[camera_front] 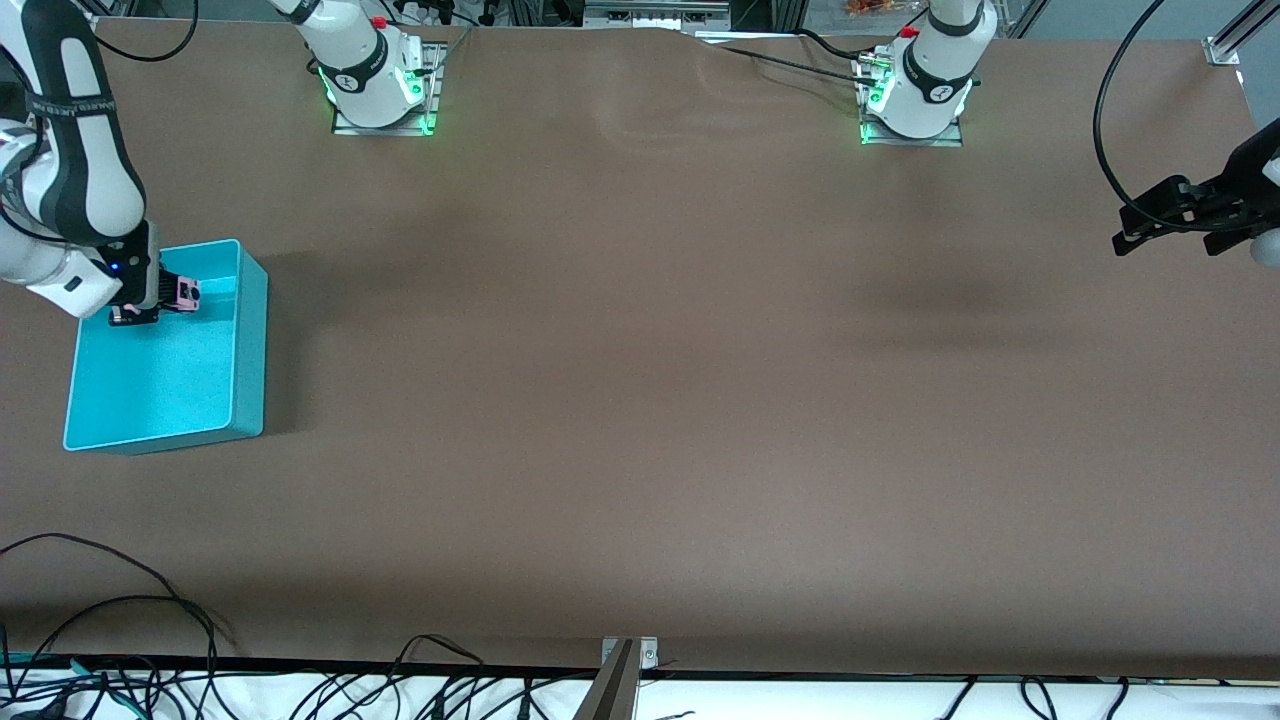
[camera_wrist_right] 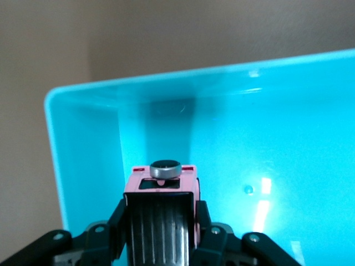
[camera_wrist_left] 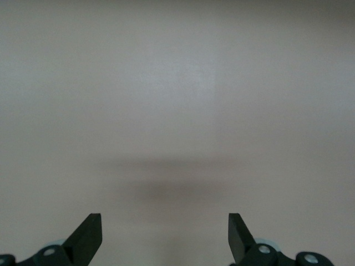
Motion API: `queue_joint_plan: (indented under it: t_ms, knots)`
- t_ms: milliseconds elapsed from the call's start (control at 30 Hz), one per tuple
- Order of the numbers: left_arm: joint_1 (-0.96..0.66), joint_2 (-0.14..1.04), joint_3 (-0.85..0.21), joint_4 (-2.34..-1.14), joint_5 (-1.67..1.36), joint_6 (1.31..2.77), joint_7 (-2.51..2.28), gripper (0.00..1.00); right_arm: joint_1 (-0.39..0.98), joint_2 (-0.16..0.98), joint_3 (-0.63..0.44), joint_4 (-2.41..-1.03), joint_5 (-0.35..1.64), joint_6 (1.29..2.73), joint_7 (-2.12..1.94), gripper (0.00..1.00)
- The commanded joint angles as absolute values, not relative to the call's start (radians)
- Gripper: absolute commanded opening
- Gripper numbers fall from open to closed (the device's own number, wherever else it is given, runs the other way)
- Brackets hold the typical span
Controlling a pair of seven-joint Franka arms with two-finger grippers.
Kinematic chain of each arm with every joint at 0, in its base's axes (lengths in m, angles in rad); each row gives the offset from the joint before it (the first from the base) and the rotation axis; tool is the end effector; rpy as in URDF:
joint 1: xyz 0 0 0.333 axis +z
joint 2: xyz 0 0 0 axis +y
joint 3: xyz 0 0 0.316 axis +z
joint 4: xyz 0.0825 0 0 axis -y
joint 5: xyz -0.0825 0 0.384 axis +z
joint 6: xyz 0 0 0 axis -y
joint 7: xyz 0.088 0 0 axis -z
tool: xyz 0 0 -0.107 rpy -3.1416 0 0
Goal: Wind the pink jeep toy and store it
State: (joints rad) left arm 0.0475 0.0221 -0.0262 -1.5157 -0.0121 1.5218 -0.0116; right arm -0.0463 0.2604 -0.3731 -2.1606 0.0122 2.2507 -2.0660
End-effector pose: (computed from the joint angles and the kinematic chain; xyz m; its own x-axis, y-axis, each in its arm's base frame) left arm 0.5567 0.0107 0.6338 0.9993 0.0323 -0.0161 0.0325 -0.9994 0.0125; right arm 0.4992 -0.2216 0.2723 -0.0719 0.9974 -0.0036 0.9823 0.0702 -0.1737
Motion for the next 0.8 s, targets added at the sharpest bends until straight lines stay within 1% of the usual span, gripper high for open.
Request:
queue_joint_plan:
  t_ms: [0, 334, 667, 734, 768]
  knots:
    - [0.046, 0.037, -0.031, -1.483, 0.011, 1.502, -0.018, 1.0, -0.06, 0.296, -0.371, -2.154, 0.034, 2.279, -2.111, 0.16]
    - [0.046, 0.037, -0.031, -1.483, 0.009, 1.502, -0.02, 1.0, -0.064, 0.34, -0.37, -2.175, 0.052, 2.344, -2.111, 0.16]
    - [0.049, 0.037, -0.028, -1.483, 0.008, 1.499, -0.023, 1.0, -0.064, 0.373, -0.365, -2.175, 0.087, 2.35, -2.109, 0.17]
    - [0.051, 0.037, -0.026, -1.482, 0.006, 1.499, -0.023, 1.0, -0.064, 0.373, -0.365, -2.175, 0.087, 2.35, -2.109, 0.2]
    - [0.051, 0.035, -0.025, -1.482, 0.006, 1.499, -0.023, 1.0, -0.064, 0.371, -0.365, -2.175, 0.087, 2.35, -2.109, 0.24]
